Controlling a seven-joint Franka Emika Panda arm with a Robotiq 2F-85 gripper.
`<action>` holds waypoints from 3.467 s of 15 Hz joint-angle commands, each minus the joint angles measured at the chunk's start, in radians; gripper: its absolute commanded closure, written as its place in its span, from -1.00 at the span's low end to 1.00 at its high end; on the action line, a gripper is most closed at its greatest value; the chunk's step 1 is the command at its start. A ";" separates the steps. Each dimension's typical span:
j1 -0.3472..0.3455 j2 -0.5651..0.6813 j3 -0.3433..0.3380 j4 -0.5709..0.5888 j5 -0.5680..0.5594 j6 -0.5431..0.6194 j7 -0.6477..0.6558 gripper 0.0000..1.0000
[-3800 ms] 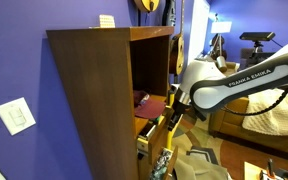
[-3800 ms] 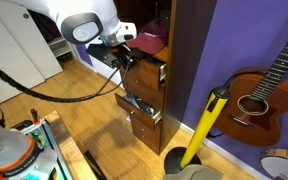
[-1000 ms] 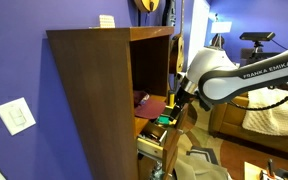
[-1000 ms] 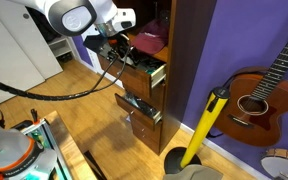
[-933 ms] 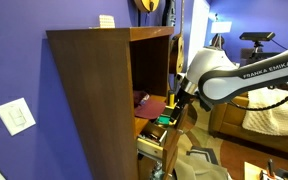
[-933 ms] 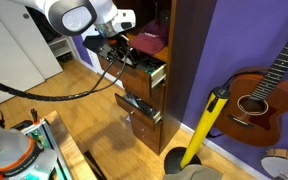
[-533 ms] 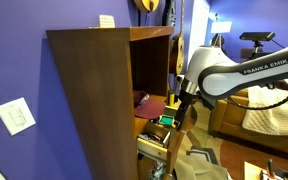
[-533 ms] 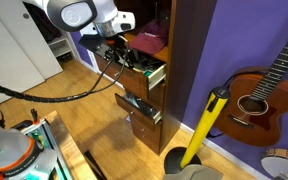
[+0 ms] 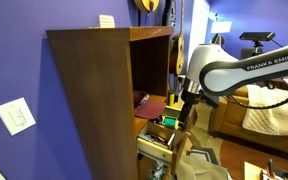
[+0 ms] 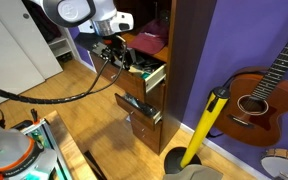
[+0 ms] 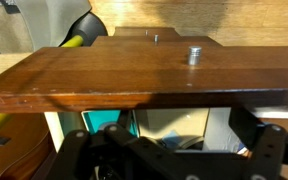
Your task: Open the drawer and put the cap into it
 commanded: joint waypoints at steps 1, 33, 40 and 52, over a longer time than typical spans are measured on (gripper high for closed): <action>-0.012 -0.032 0.001 0.005 -0.012 -0.038 -0.001 -1.00; 0.015 0.269 0.082 0.201 -0.016 0.486 0.131 -1.00; 0.010 0.251 0.080 0.221 -0.064 0.252 0.098 -1.00; -0.034 0.191 0.057 0.178 -0.139 -0.014 0.087 -1.00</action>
